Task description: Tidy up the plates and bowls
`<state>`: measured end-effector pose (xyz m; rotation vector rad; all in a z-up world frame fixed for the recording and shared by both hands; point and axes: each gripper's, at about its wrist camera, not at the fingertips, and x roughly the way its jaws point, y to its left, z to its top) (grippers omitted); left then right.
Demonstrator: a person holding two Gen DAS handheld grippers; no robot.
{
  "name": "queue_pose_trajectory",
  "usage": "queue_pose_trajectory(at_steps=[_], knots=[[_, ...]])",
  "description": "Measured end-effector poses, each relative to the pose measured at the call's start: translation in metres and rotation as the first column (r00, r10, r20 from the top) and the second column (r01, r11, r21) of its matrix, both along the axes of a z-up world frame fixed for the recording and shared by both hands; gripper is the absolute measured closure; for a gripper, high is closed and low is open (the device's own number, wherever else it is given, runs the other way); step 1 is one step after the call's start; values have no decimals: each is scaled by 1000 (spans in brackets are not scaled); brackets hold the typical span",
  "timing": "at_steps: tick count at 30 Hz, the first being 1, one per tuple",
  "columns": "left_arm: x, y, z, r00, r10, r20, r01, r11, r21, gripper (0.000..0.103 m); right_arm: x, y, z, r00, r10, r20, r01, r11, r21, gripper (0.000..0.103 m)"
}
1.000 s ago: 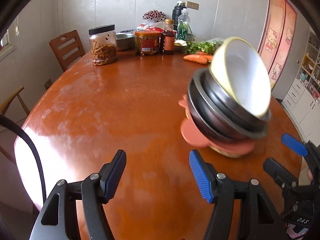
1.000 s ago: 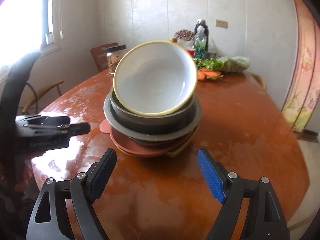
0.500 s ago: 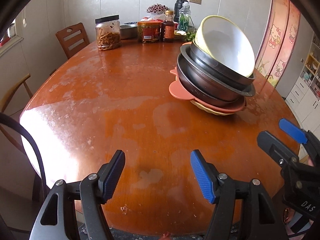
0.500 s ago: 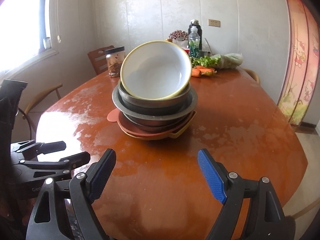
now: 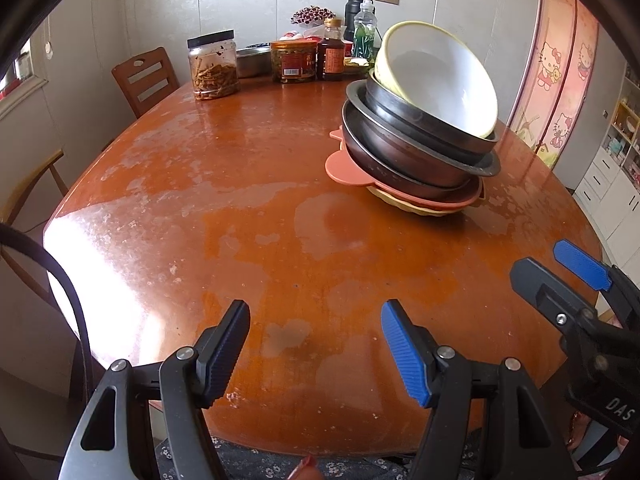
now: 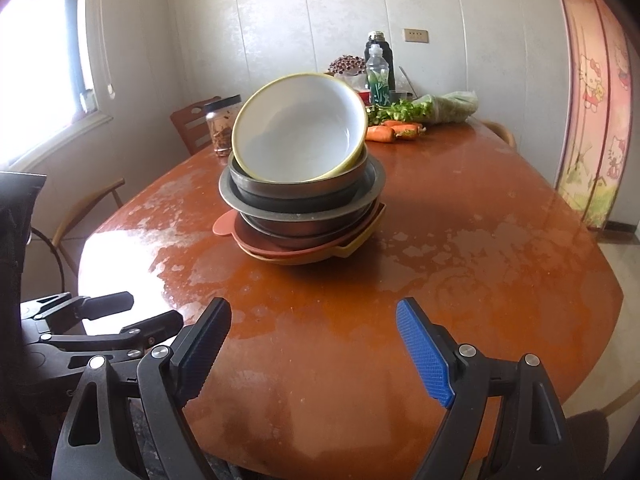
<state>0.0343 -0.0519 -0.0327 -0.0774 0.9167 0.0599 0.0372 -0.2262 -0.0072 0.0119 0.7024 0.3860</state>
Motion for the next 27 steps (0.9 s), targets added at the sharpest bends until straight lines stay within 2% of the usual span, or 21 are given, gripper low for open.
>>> queue_pose_trajectory(at_steps=[12,27], knots=[[1,-12,-2,1000,-12,-12,12,1000,19,35,0,-11,-8,1000,-1,-30,3,999,40,16],[6,-12,-8,999,-15,-37,16,1000,18,35,4,-11,-16,998,1,-61,1,1000,29,16]])
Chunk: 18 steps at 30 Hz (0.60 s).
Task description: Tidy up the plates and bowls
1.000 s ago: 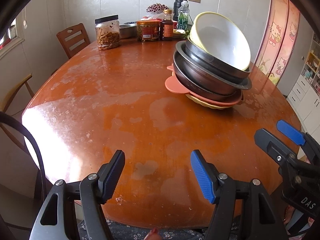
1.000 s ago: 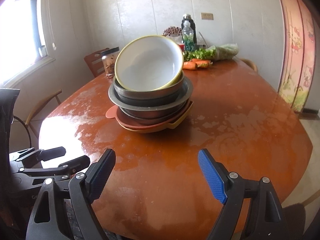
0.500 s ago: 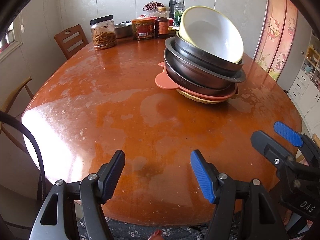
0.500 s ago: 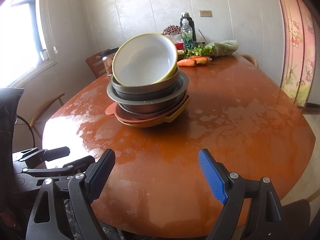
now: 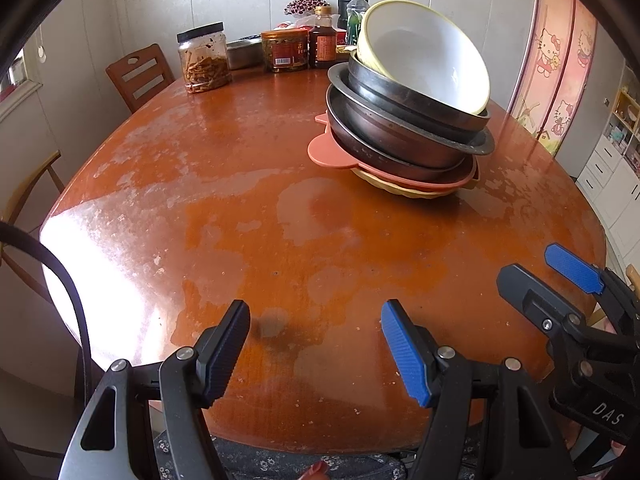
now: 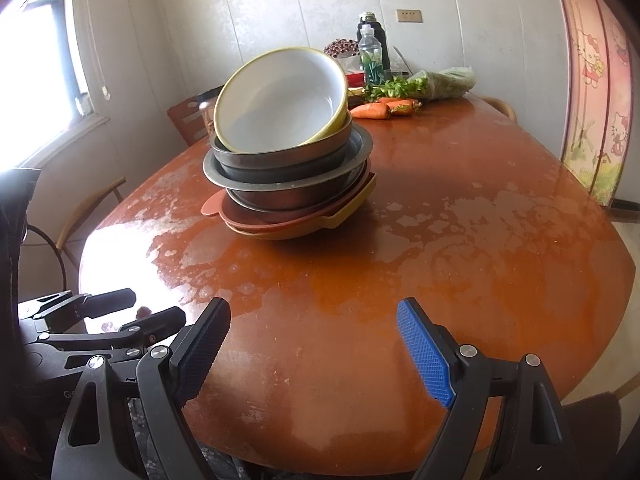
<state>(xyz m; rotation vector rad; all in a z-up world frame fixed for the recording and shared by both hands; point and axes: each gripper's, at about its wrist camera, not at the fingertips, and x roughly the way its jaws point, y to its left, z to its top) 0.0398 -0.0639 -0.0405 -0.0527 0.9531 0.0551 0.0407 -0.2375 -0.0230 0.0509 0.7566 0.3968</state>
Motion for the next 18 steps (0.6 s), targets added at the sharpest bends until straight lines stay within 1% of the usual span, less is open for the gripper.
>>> queue_pose_trajectory(at_steps=[7,18], knots=[[-1,2,0,1000,4,1,-4,1000,-2,35,-2,2,2,1000,0,16,0,1000,-15,16],[-1,1,-2,1000,0,-3,0,1000,-1,35,-1,3,1,1000,1,10,-1,1000,-17,16]])
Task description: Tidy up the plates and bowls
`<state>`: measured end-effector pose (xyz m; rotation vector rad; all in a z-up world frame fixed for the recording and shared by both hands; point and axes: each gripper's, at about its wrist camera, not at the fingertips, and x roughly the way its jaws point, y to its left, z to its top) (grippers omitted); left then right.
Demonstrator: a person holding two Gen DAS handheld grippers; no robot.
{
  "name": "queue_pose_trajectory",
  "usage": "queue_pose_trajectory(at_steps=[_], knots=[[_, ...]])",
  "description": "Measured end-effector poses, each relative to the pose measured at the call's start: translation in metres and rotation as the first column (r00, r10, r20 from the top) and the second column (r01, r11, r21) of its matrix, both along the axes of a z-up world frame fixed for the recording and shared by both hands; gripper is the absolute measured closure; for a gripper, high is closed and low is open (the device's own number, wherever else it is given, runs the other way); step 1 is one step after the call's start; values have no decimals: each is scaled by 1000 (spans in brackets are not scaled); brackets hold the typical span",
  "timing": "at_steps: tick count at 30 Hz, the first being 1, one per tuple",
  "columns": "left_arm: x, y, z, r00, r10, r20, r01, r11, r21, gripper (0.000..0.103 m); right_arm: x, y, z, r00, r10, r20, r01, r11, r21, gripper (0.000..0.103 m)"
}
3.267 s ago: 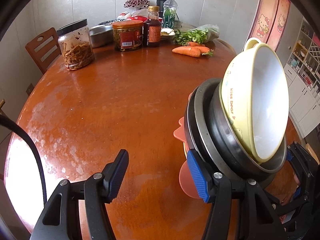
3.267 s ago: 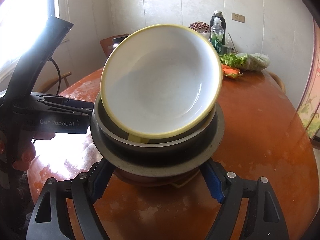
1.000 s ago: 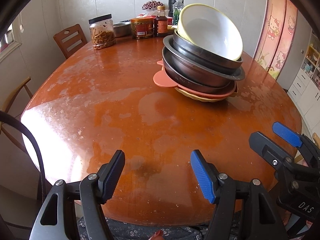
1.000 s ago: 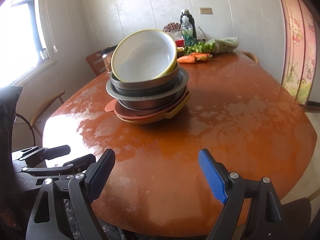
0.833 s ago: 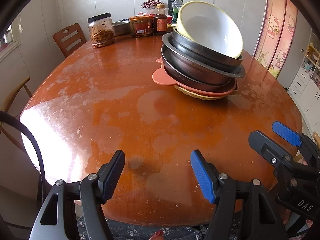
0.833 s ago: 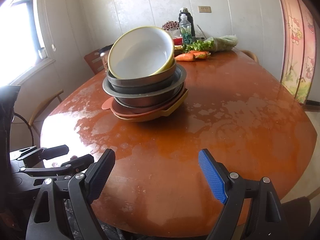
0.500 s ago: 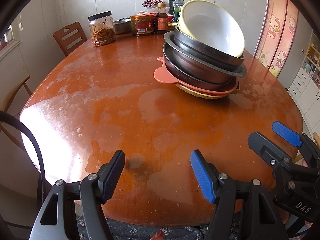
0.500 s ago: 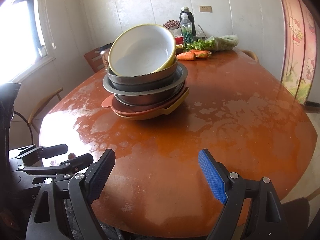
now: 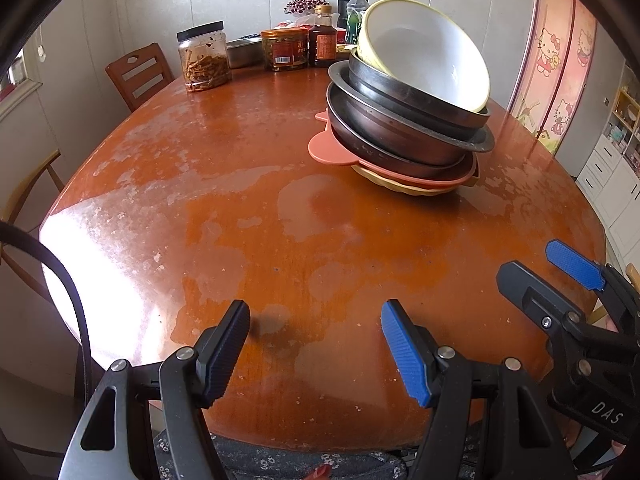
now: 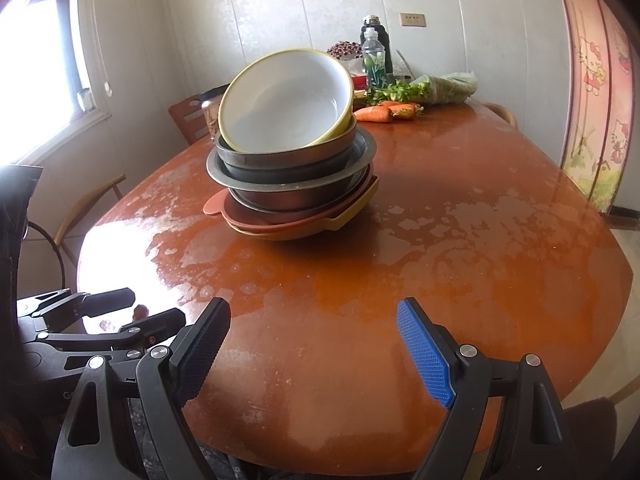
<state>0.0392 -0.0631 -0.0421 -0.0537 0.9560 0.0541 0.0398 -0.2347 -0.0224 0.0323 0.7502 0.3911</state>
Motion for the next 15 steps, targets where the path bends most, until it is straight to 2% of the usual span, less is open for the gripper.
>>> queue_pose_trajectory(at_steps=[15], knots=[[5,6,-2,1000,14,5,-14,1000,2,33,1,-1,-1,1000,4,-9,-4,1000,-4,16]])
